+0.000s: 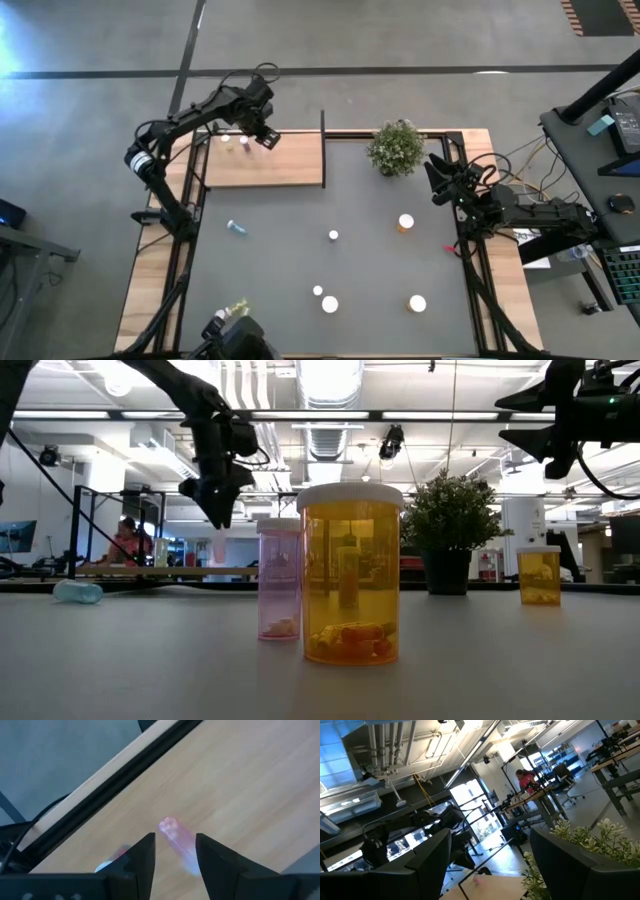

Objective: Pick and place medicine bottles onto shelf by color
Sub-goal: Put the top pink pill bottle on the shelf

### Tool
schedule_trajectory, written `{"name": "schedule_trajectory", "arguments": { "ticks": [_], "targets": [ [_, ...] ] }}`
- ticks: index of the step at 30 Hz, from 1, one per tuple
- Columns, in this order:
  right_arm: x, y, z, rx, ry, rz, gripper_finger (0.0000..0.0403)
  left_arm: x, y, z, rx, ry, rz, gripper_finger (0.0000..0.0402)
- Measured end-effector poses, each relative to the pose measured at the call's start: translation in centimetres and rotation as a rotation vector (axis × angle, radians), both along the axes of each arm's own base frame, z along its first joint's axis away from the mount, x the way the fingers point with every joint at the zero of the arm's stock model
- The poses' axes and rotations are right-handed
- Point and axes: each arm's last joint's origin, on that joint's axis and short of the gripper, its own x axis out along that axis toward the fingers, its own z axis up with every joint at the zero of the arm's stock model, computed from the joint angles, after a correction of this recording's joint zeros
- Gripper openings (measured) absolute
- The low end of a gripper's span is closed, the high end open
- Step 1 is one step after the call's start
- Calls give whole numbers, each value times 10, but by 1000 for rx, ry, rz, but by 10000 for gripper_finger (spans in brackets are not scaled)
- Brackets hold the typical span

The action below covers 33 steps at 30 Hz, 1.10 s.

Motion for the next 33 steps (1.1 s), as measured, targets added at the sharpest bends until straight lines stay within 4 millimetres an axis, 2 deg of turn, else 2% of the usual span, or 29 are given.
{"name": "schedule_trajectory", "arguments": {
  "ticks": [6,14,20,25,33],
  "targets": [
    [0,0,0,0,0,0,260,2,0,-15,-31,29,-4,124],
    [0,0,0,0,0,0,260,6,-5,-10,-5,6,-22,124],
    [0,0,0,0,0,0,260,26,-27,-13,-6,17,-84,124],
    [0,0,0,0,0,0,260,44,-51,-16,73,99,-138,124],
    [0,0,0,0,0,0,260,53,-69,-25,126,86,168,124]
  ]
}}
